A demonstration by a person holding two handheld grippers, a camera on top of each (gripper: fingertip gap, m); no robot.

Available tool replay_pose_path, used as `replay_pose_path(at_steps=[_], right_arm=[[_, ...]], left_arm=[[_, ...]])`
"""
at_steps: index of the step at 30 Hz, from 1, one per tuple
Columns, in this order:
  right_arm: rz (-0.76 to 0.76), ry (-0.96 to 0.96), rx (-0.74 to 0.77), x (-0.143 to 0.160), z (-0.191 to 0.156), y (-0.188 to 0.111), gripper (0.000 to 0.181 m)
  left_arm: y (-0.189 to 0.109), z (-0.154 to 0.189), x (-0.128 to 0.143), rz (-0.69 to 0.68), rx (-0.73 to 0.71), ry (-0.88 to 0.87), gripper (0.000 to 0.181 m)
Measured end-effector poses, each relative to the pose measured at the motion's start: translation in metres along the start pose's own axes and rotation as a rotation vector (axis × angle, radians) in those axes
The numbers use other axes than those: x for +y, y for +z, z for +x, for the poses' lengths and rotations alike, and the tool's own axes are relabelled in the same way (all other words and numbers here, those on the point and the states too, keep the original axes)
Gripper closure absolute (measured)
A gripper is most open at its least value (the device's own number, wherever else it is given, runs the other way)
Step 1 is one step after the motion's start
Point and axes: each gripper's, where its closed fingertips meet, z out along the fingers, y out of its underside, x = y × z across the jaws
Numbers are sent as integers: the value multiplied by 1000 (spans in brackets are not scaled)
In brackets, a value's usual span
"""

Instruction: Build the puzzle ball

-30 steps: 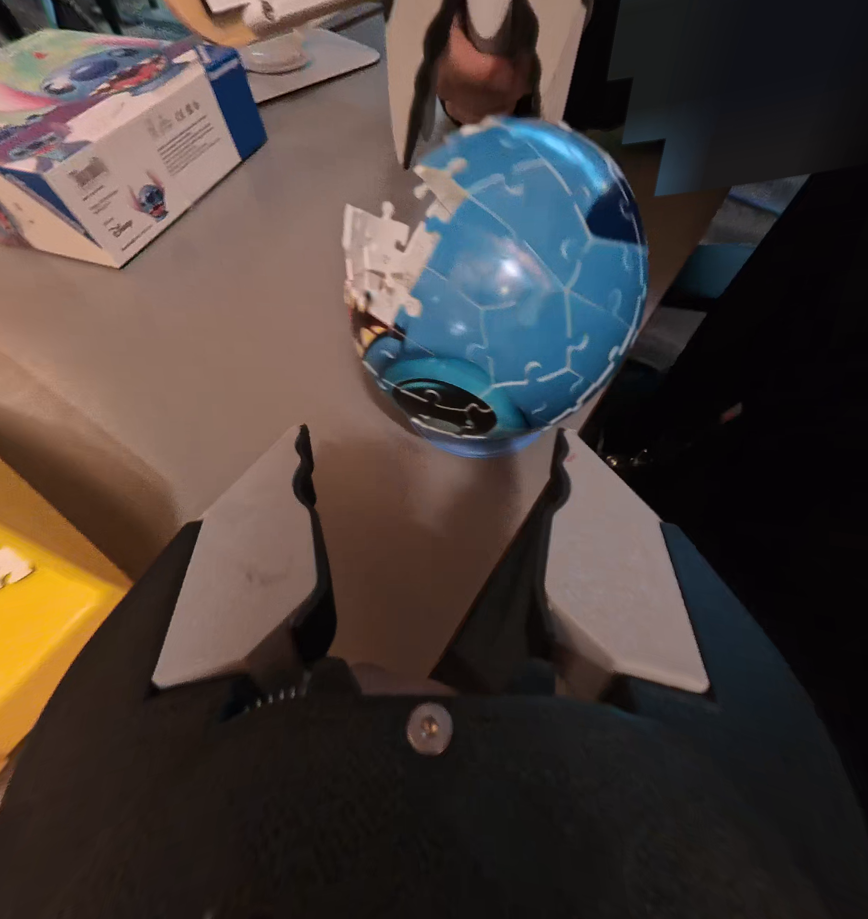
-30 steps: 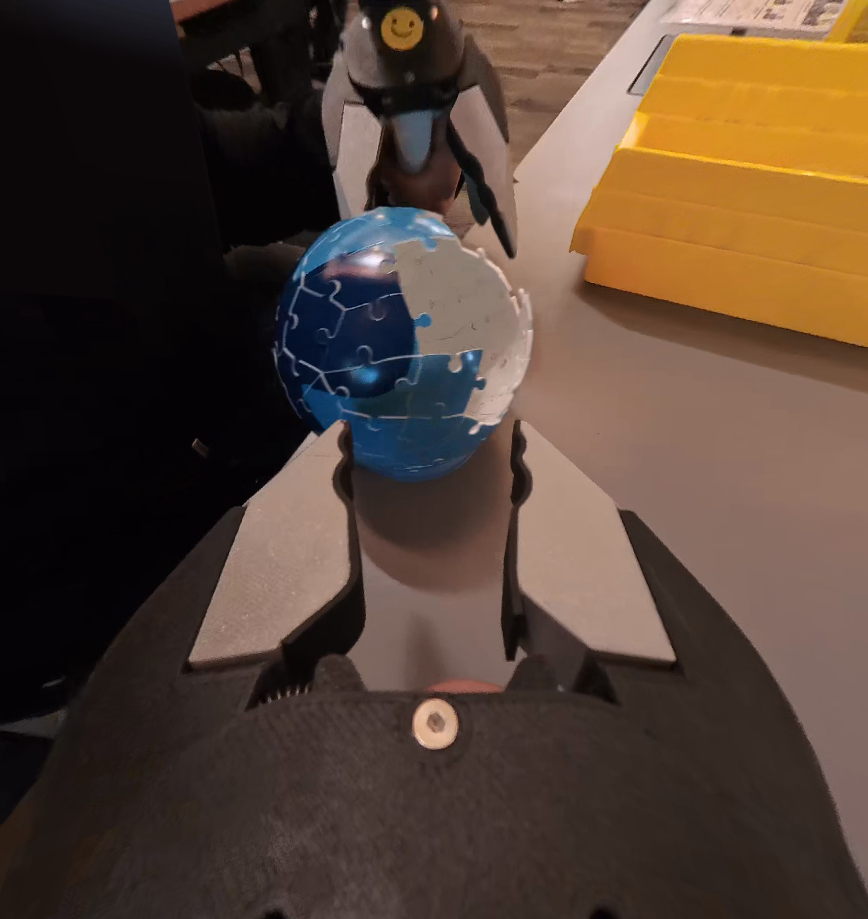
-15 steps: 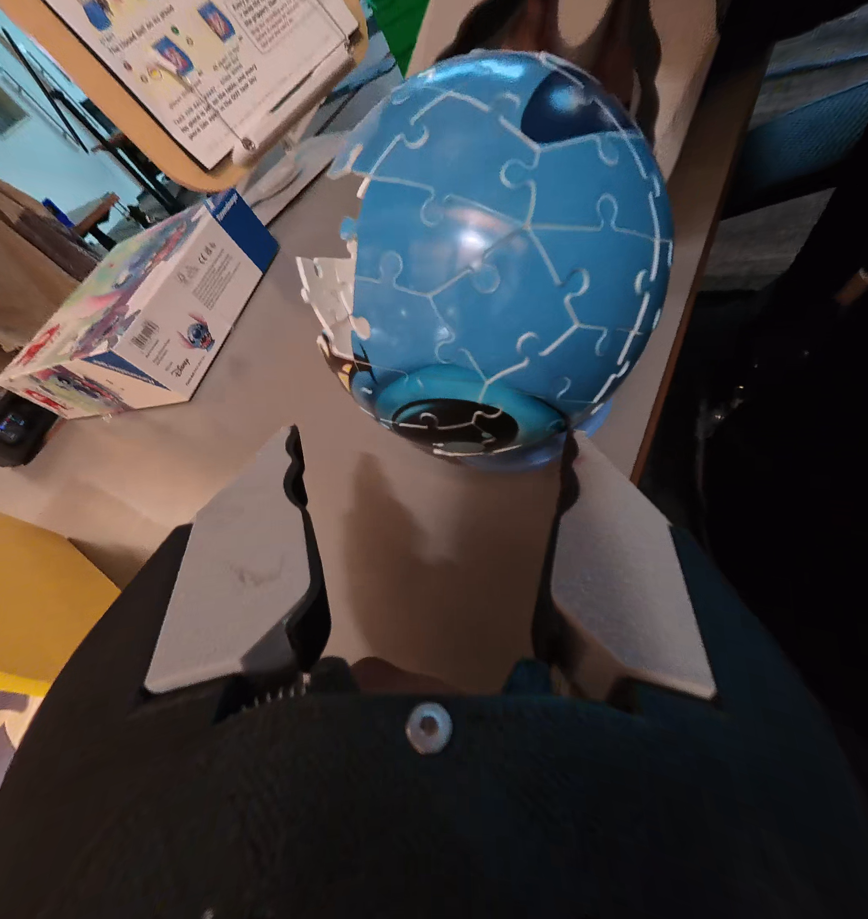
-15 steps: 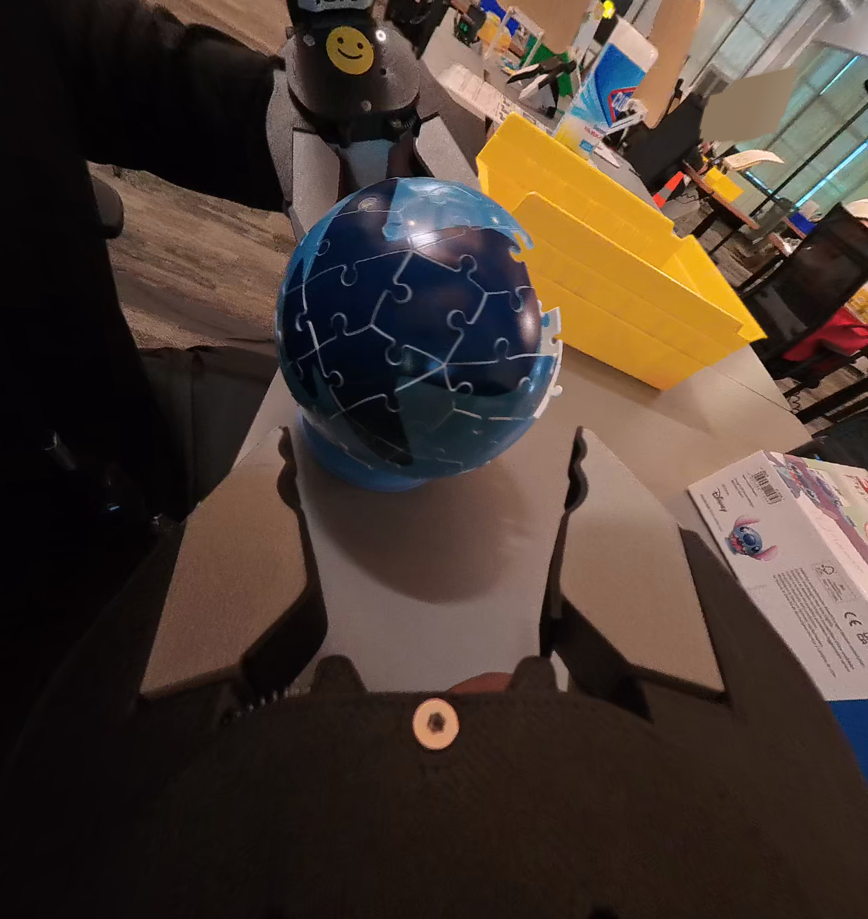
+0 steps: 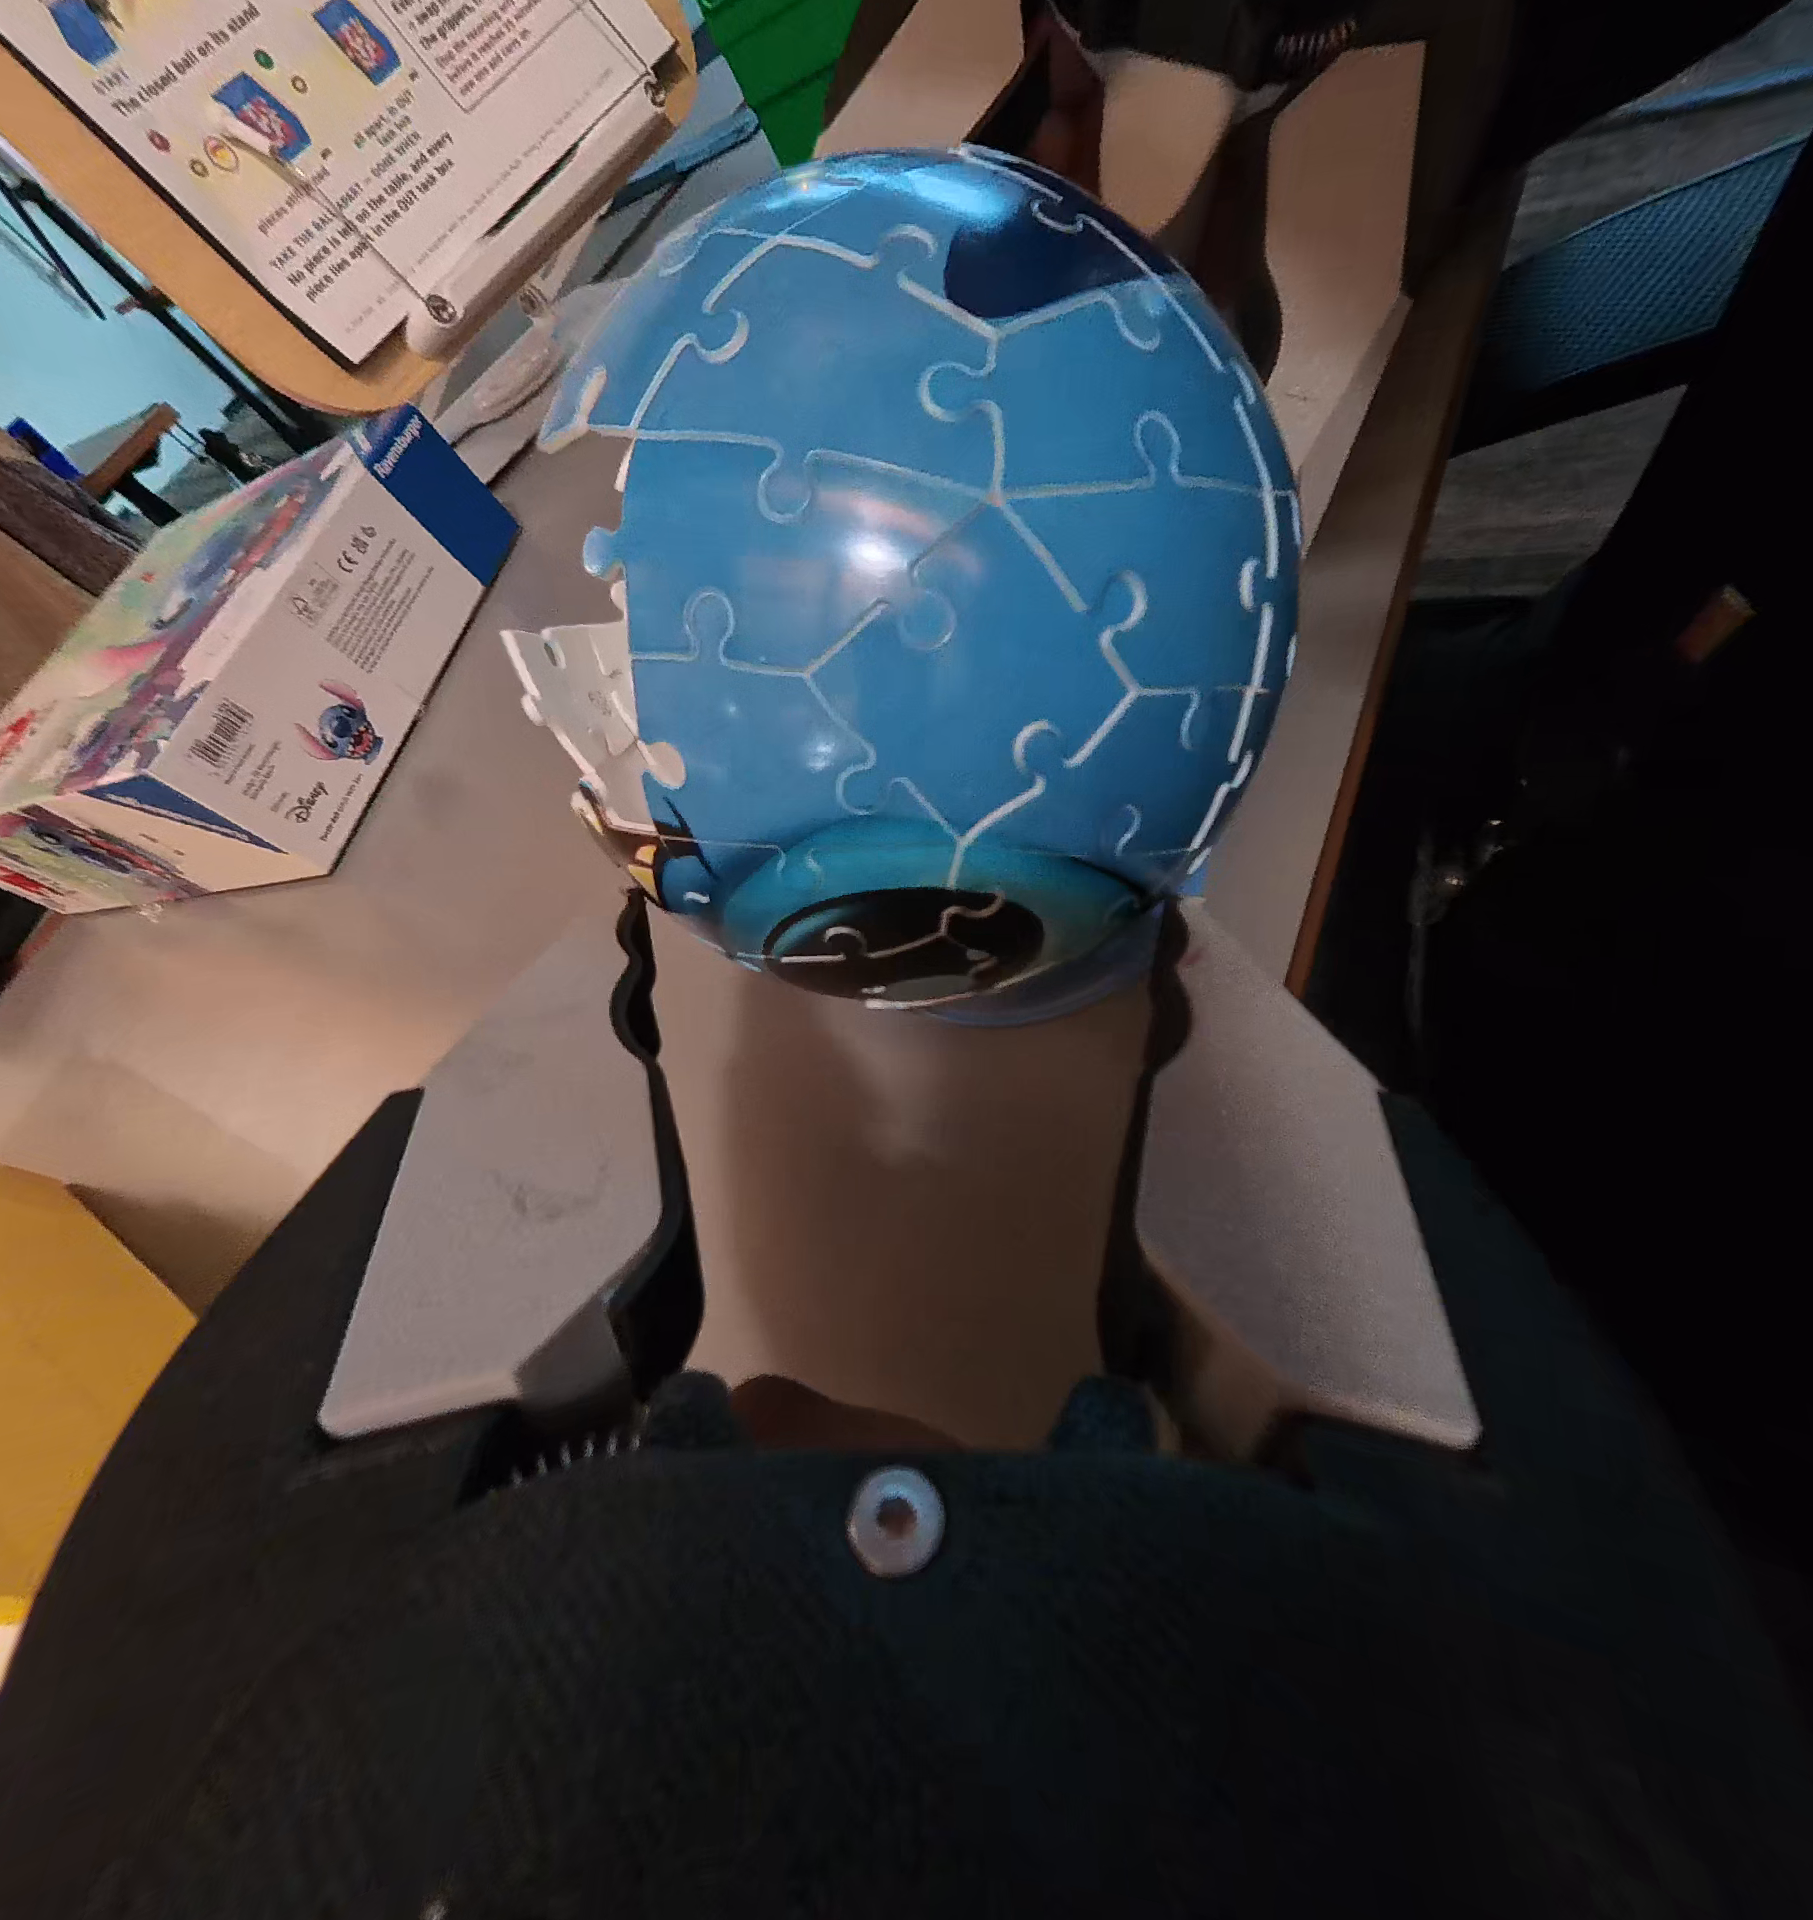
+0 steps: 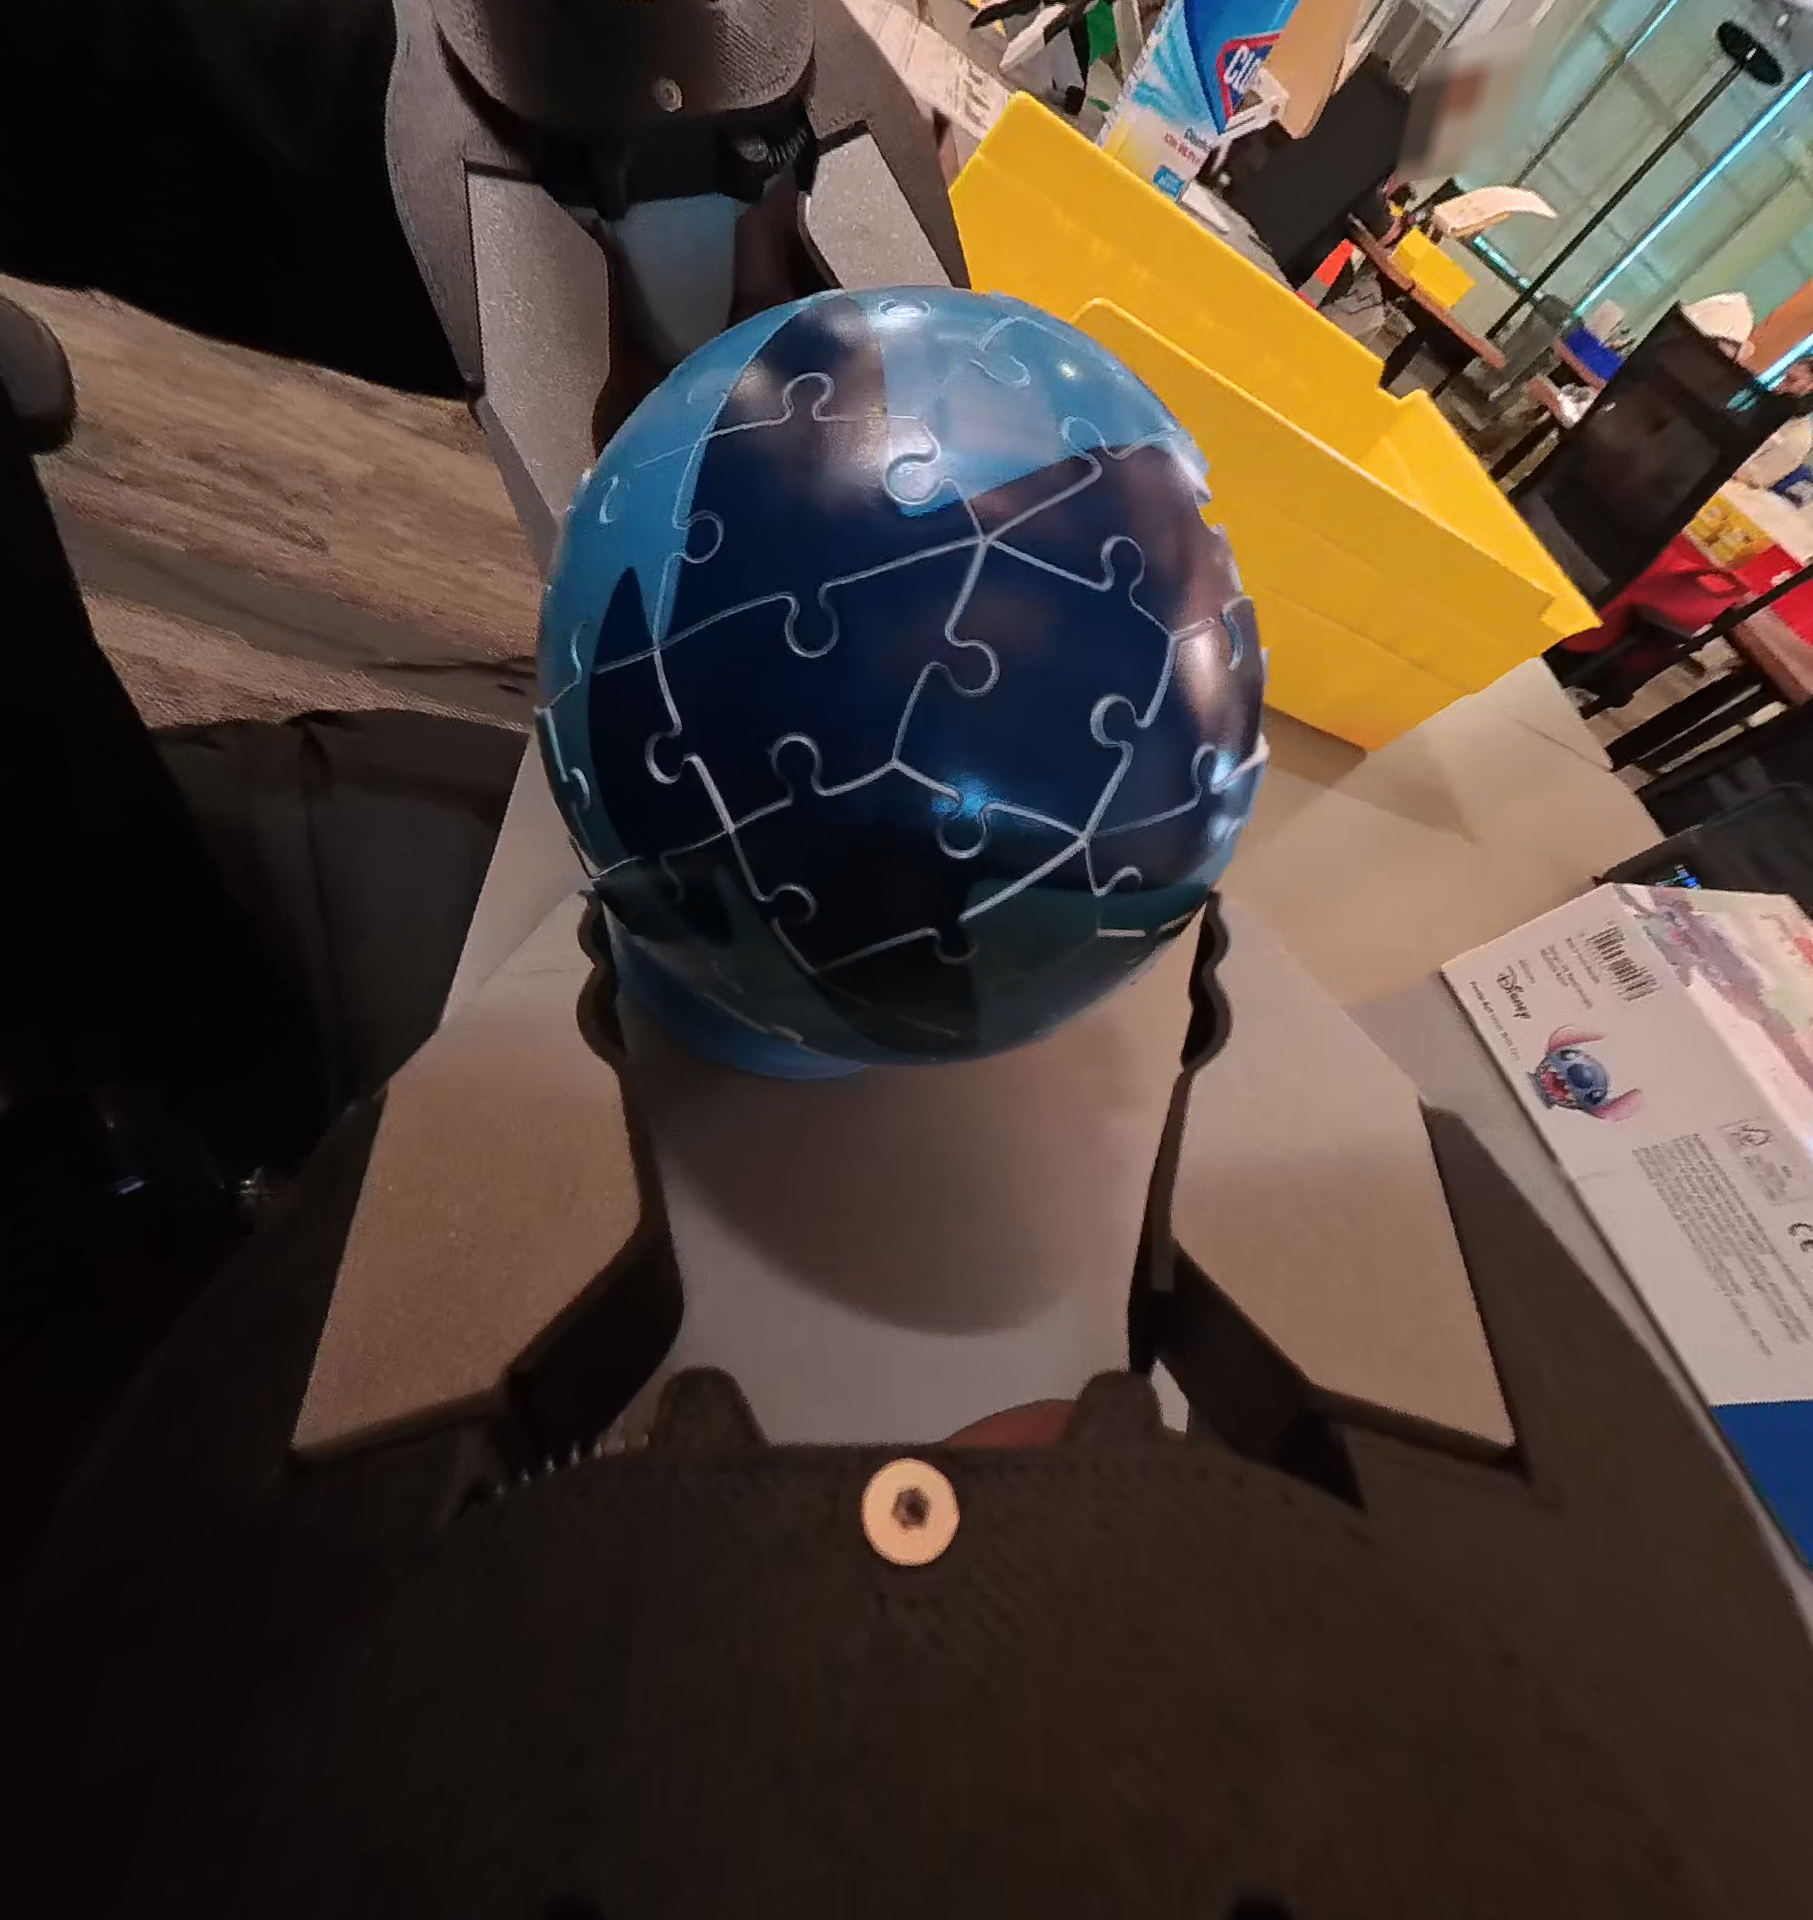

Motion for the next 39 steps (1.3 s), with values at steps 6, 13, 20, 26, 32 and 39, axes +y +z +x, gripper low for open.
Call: replay_pose_path(at_steps=[6, 13, 20, 26, 32, 39], right_arm=[[21, 163, -91, -3, -3, -1, 73], [41, 446, -194, -7, -6, 0, 72], [50, 582, -202, -9, -5, 2, 70], [41, 579, -135, -14, -2, 2, 67], [24, 544, -58, -16, -9, 3, 66], [8, 548, 10, -14, -15, 4, 67]], left_arm=[[-4, 5, -5, 11, 82, -148, 87], [-7, 8, -5, -62, 194, -321, 87], [-10, 4, -8, -64, 258, -406, 87], [-8, 5, -10, -69, 277, -408, 87], [-10, 11, -5, -78, 297, -366, 86], [-13, 11, -2, -68, 352, -322, 88]])
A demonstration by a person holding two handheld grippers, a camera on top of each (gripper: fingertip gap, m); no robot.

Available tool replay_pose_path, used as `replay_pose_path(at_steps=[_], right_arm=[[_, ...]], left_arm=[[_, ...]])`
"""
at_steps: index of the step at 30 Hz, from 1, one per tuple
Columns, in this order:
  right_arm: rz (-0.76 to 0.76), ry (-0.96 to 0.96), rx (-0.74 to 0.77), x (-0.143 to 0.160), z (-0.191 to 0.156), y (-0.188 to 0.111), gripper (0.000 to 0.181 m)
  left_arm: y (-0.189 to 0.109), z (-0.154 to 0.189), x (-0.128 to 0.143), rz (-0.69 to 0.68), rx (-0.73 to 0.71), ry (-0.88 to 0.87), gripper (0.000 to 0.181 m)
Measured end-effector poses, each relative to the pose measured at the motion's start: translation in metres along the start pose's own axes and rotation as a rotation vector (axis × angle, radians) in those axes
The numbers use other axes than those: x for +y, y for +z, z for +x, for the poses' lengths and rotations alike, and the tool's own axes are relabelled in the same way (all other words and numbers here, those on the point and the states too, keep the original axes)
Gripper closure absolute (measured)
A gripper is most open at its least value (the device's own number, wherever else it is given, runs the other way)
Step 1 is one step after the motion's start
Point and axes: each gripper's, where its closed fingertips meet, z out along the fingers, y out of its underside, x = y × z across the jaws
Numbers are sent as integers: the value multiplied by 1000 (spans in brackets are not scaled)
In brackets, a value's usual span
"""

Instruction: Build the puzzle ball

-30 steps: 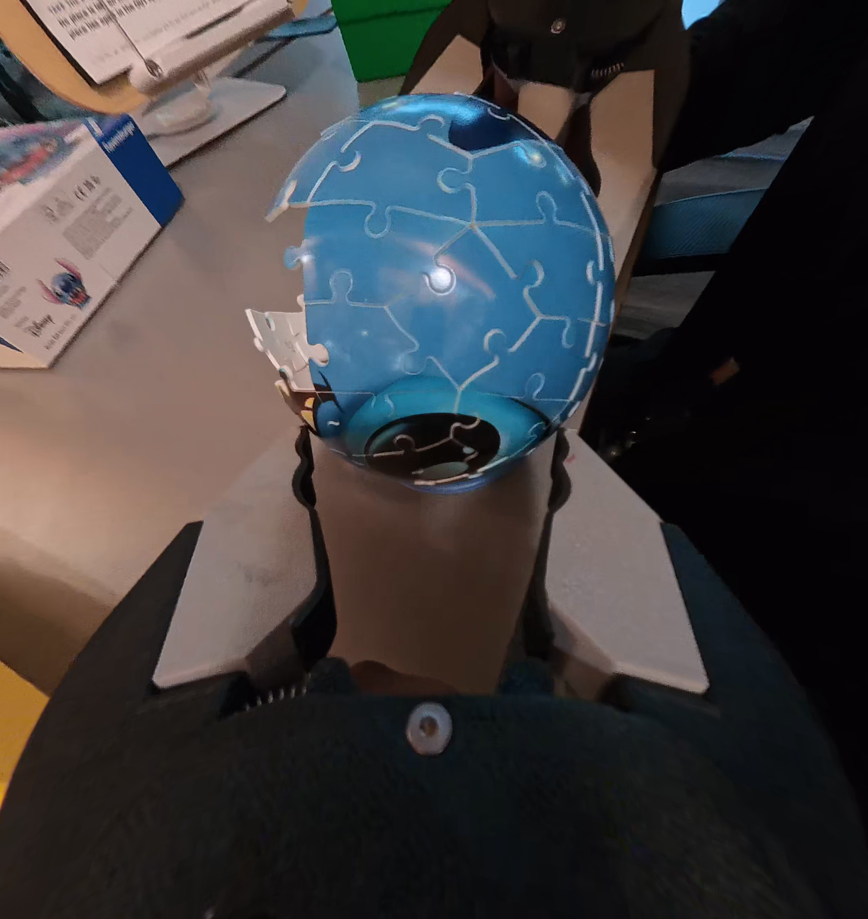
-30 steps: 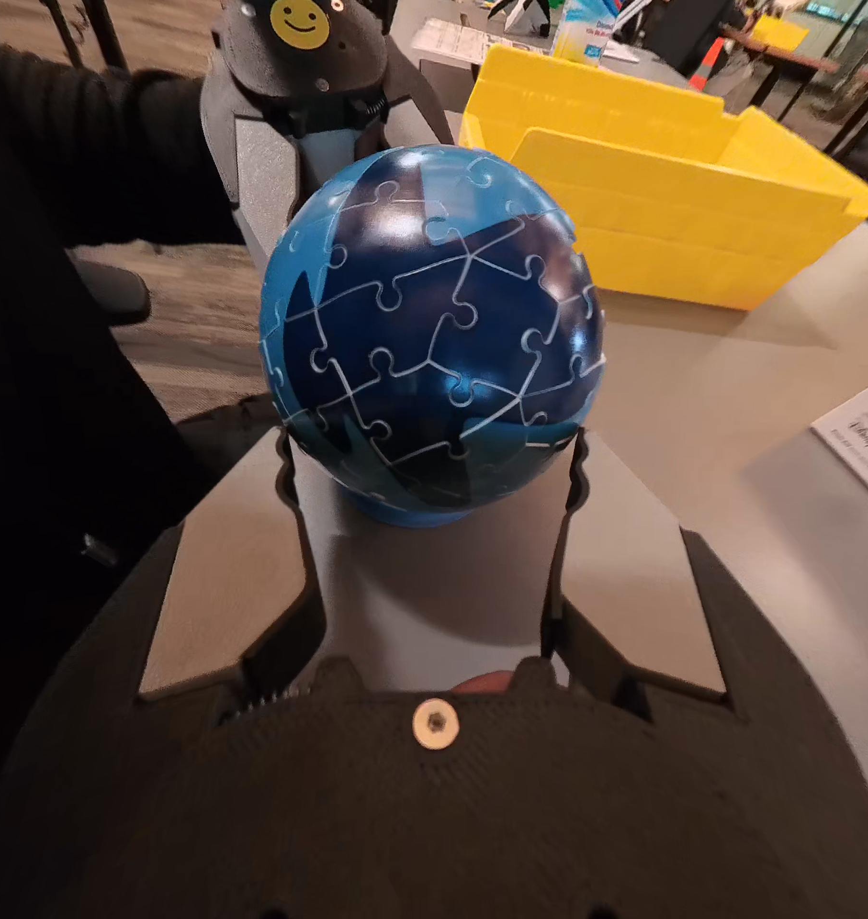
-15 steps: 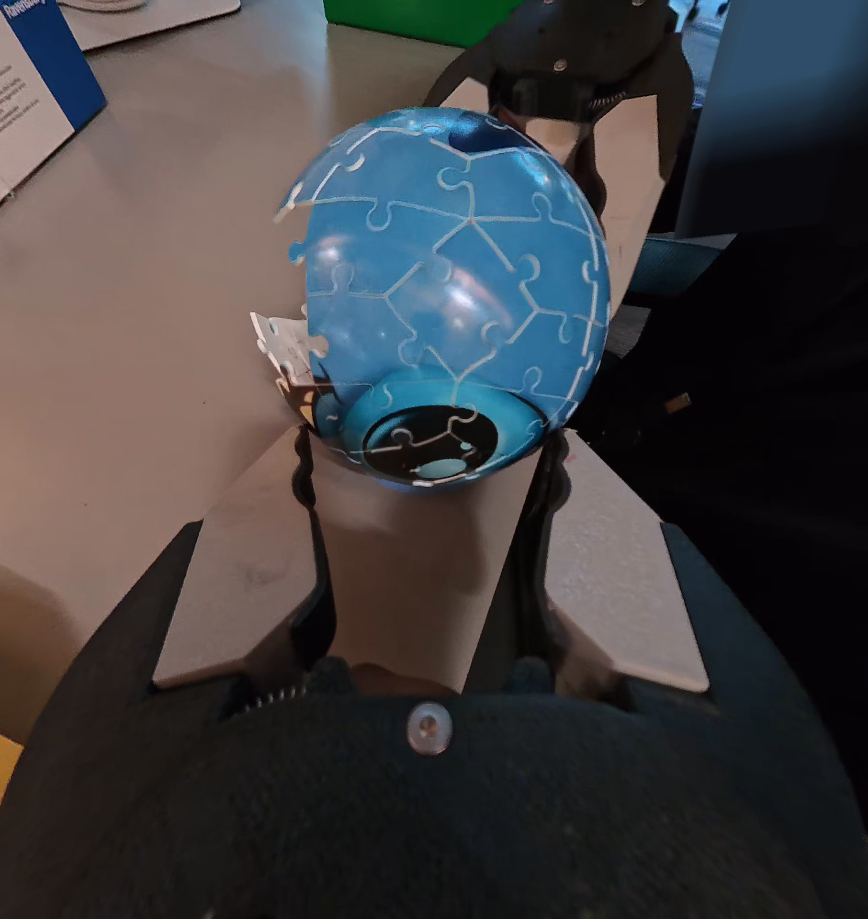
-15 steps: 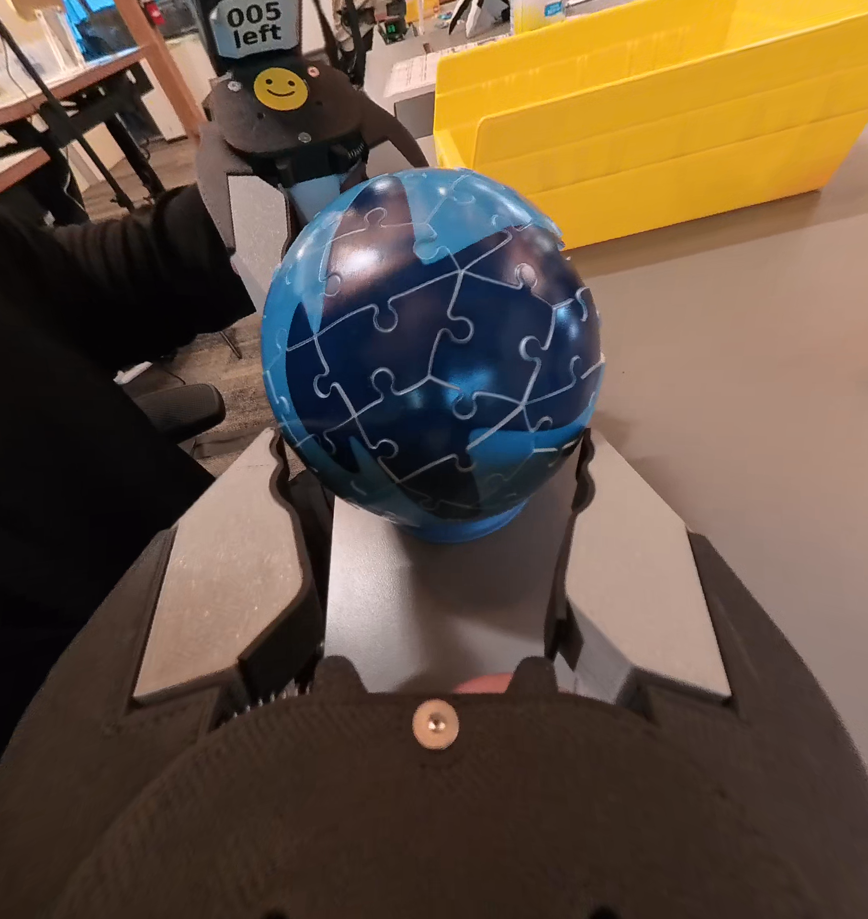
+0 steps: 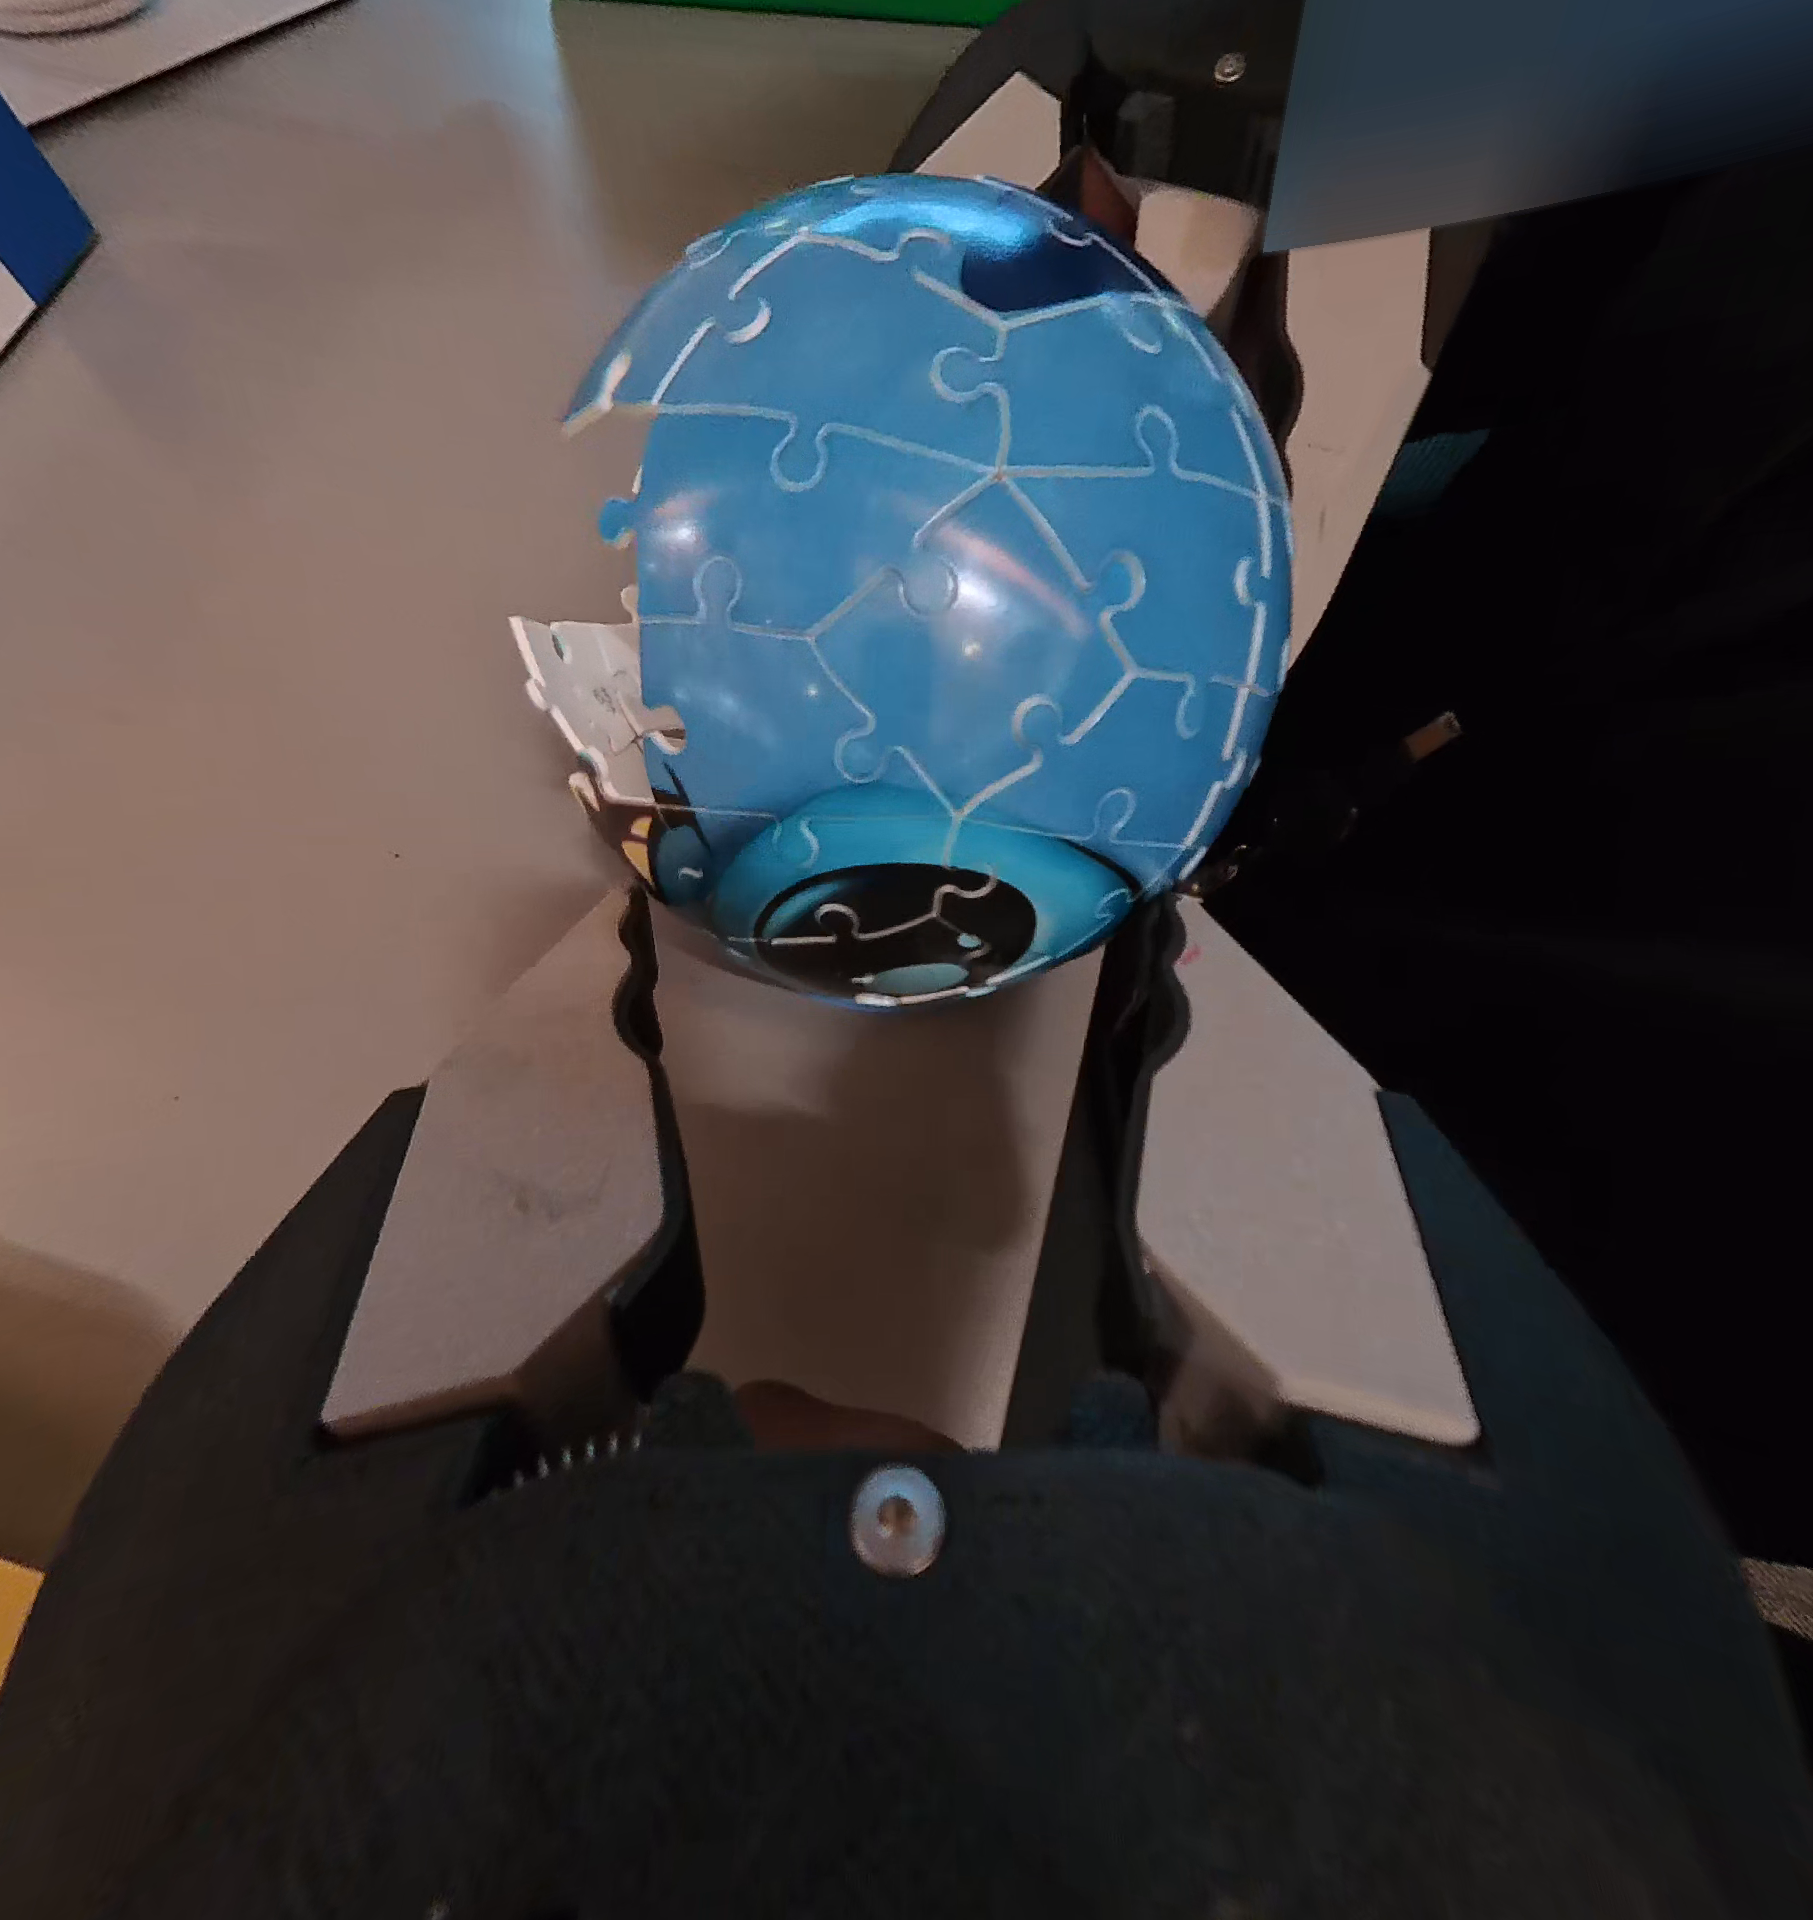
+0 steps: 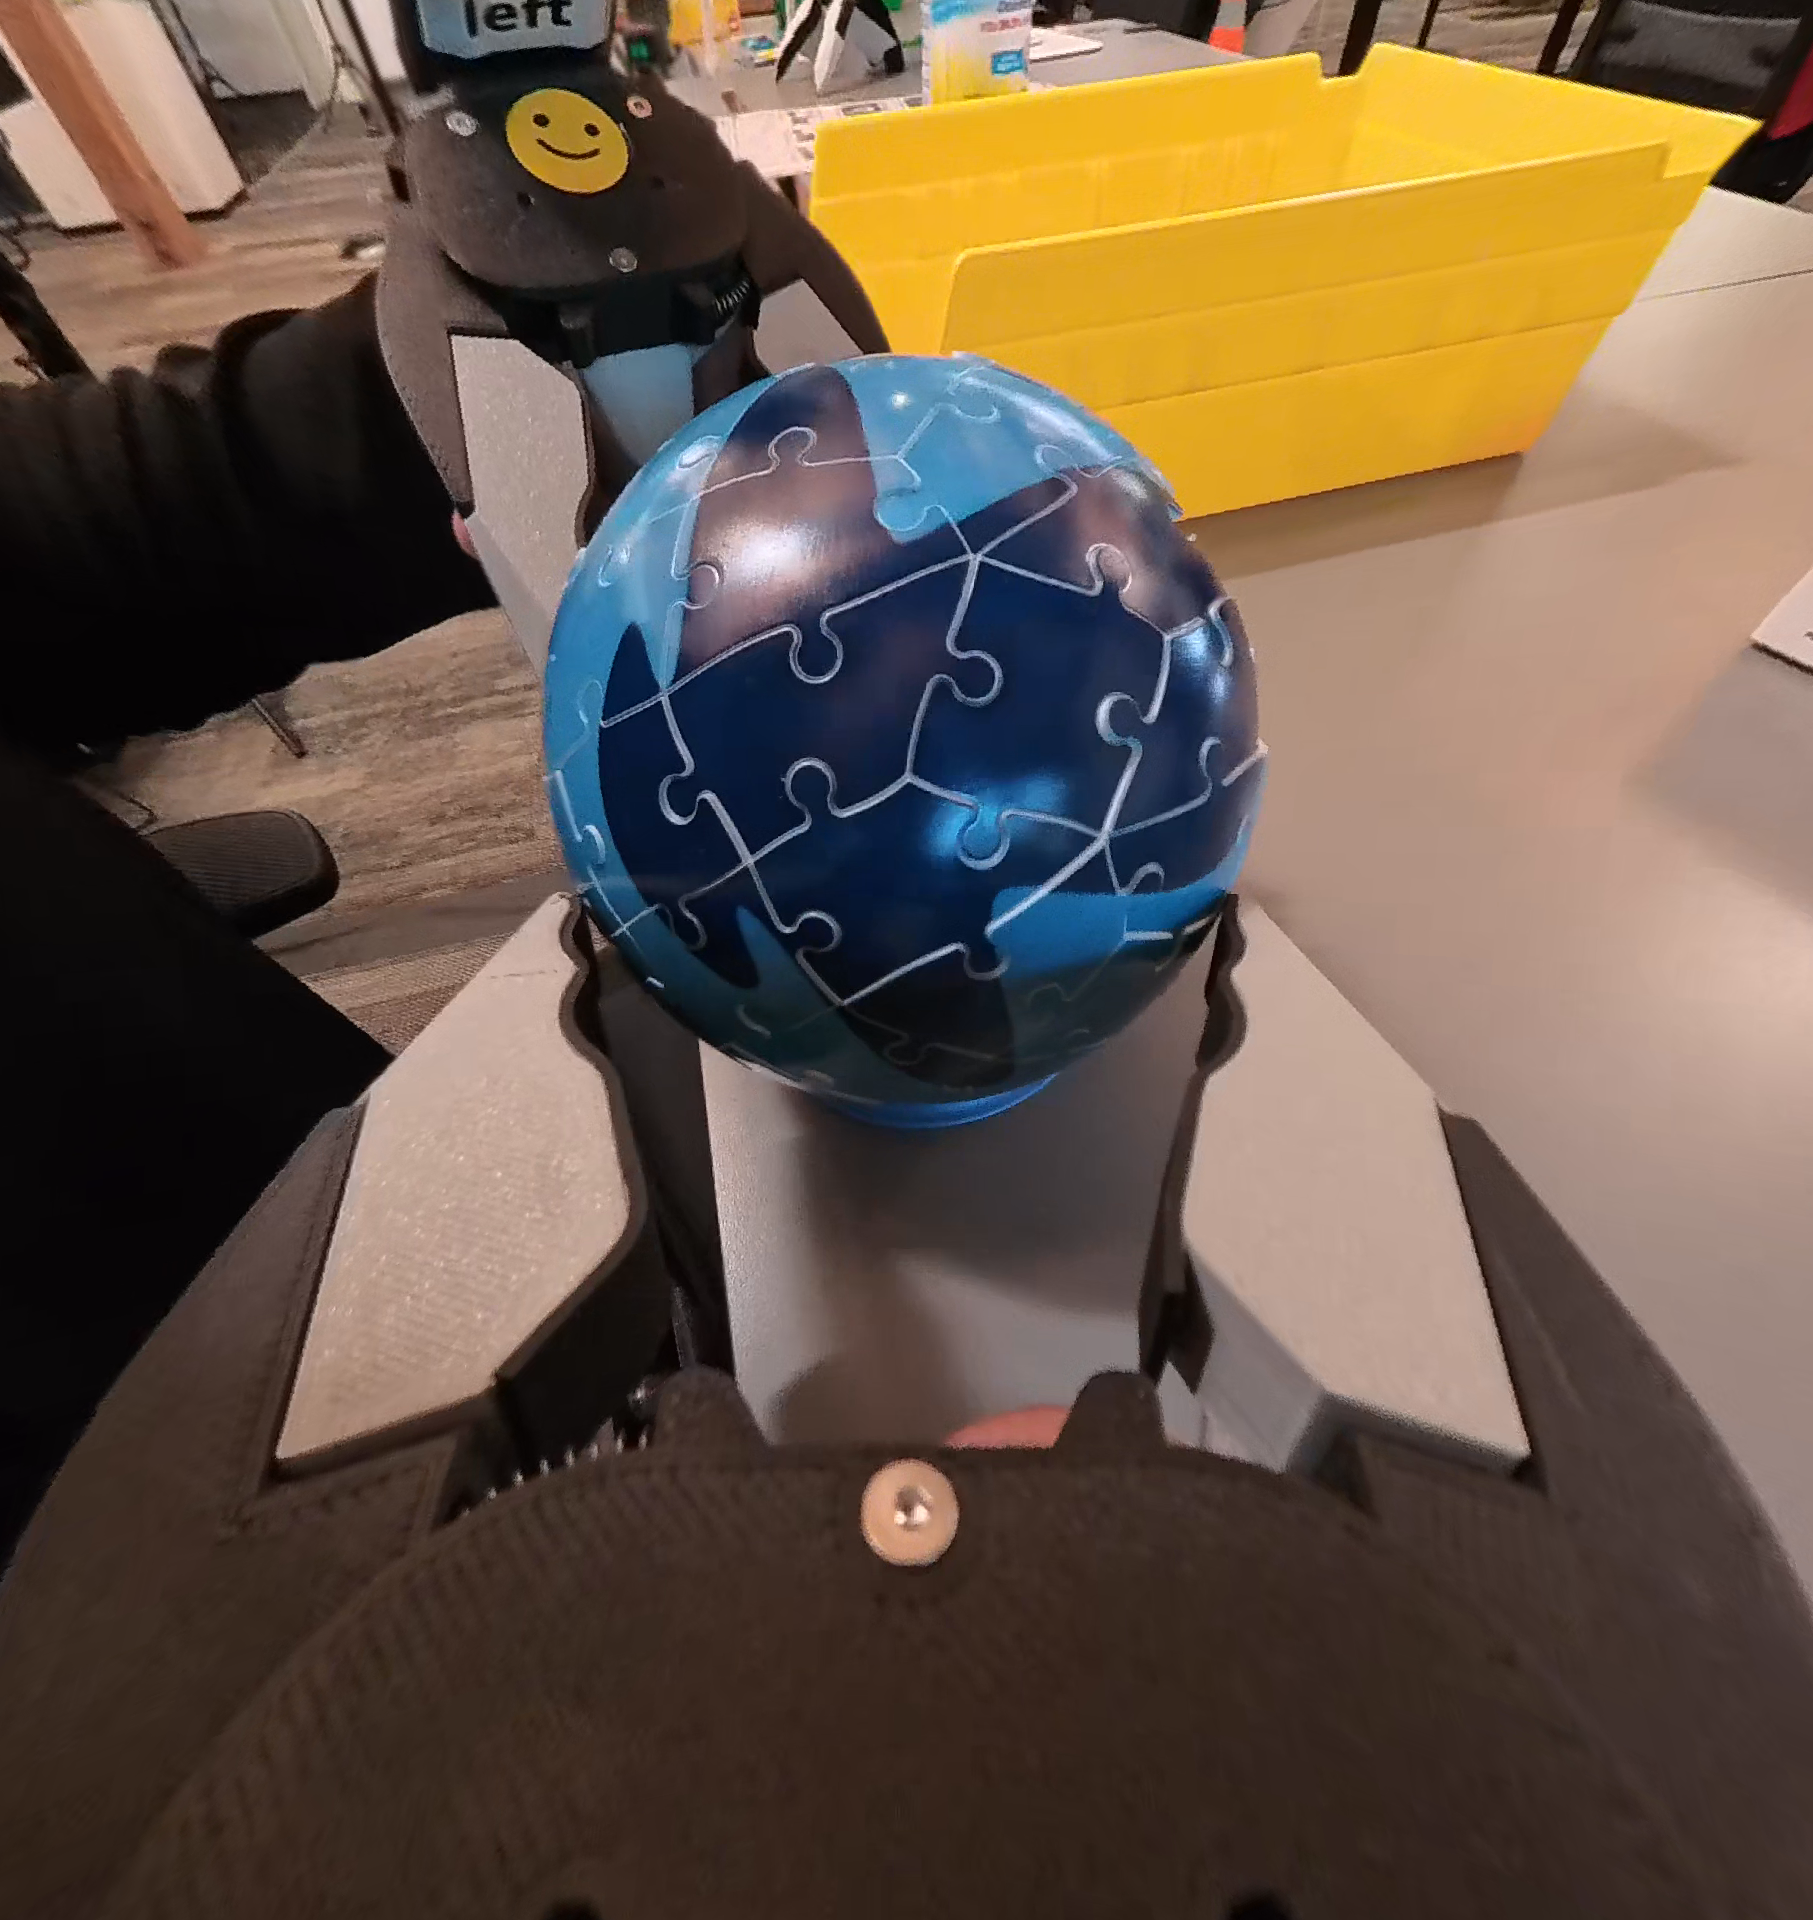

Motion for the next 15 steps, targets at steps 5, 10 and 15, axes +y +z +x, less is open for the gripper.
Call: replay_pose_path(at_steps=[5, 10, 15], right_arm=[[7, 0, 20, 2, -1, -5, 74], [-7, 20, -6, 5, -1, -8, 76], [-13, 10, -24, 7, -4, -12, 77]], left_arm=[[-9, -10, 5, 18, -47, -23, 89], [-18, -15, 9, 75, -116, -100, 94], [-35, -16, 9, 148, -214, -199, 99]])
